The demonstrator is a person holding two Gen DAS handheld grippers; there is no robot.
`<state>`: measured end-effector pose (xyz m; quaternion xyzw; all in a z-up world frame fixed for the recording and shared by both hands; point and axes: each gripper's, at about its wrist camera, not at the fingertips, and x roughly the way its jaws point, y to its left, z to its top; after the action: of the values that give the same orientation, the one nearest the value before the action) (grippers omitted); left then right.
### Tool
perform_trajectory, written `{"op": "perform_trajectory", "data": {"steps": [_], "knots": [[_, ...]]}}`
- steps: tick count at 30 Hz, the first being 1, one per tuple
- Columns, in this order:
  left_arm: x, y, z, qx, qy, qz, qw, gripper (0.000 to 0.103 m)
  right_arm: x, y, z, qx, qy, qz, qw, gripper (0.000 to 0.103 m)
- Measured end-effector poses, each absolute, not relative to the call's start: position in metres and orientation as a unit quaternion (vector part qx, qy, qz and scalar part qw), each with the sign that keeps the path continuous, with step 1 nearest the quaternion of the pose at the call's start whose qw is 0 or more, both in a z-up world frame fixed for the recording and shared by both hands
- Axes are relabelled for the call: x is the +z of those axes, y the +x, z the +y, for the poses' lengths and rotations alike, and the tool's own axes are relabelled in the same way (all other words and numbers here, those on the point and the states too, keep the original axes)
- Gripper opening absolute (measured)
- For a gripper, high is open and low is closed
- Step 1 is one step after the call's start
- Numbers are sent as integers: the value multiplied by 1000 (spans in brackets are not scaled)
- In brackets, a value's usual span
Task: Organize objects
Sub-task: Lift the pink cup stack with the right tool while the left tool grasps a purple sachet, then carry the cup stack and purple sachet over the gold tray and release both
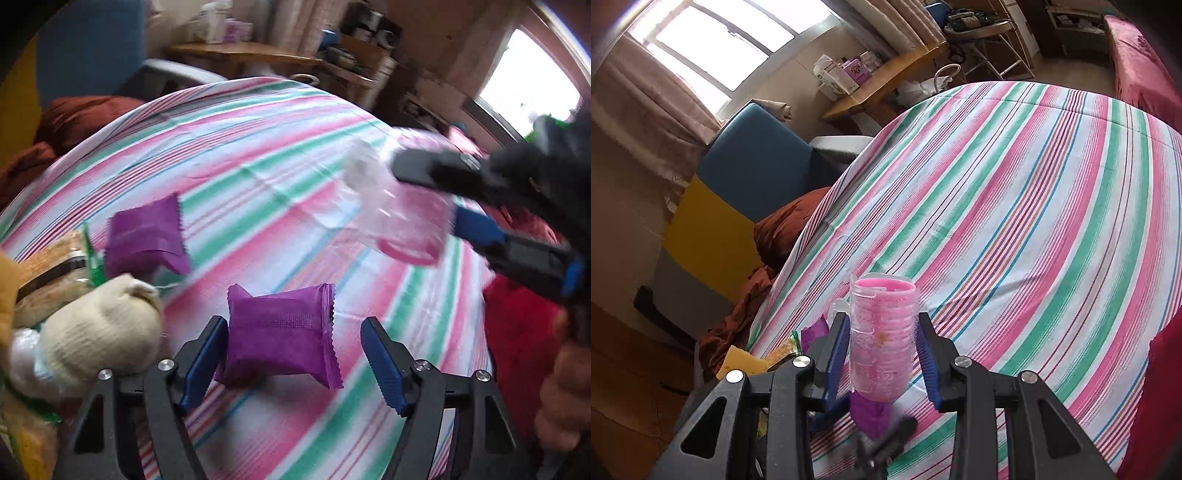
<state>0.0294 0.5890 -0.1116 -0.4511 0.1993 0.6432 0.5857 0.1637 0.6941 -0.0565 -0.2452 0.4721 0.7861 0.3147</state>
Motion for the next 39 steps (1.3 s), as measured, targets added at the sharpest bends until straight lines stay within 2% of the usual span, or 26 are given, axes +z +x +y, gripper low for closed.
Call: {"op": "perform_trajectory", "data": {"steps": [4,6,10,12,15,16,17,18,21,27,39], "knots": [[-106,30,574,630,-450,199,601,70,-57,163,695,787,-245,472,313,36],[-101,27,571,645,-443,208,587,76,-57,163,695,787,-245,472,313,36],[-97,26,576,656,-439,218,574,80,-58,163,695,785,-247,473,314,36],[-96,30,579,651,-442,217,578,88,-58,163,694,785,-248,473,314,36],[-103,35,592,654,-442,224,571,88,-59,164,694,785,-249,472,315,36],[-105,38,593,658,-441,229,566,87,-59,164,694,785,-251,472,315,36],[-106,39,596,666,-432,238,560,80,-59,164,694,784,-253,471,314,36],[-108,41,599,670,-424,248,557,60,-60,163,694,784,-255,470,315,36],[-109,48,597,668,-411,257,565,48,-61,161,694,785,-262,466,313,36],[-101,49,569,678,-397,244,569,47,-61,157,692,792,-268,461,298,36],[-43,37,468,736,-377,170,536,47,-50,127,669,838,-289,423,188,36]]}}
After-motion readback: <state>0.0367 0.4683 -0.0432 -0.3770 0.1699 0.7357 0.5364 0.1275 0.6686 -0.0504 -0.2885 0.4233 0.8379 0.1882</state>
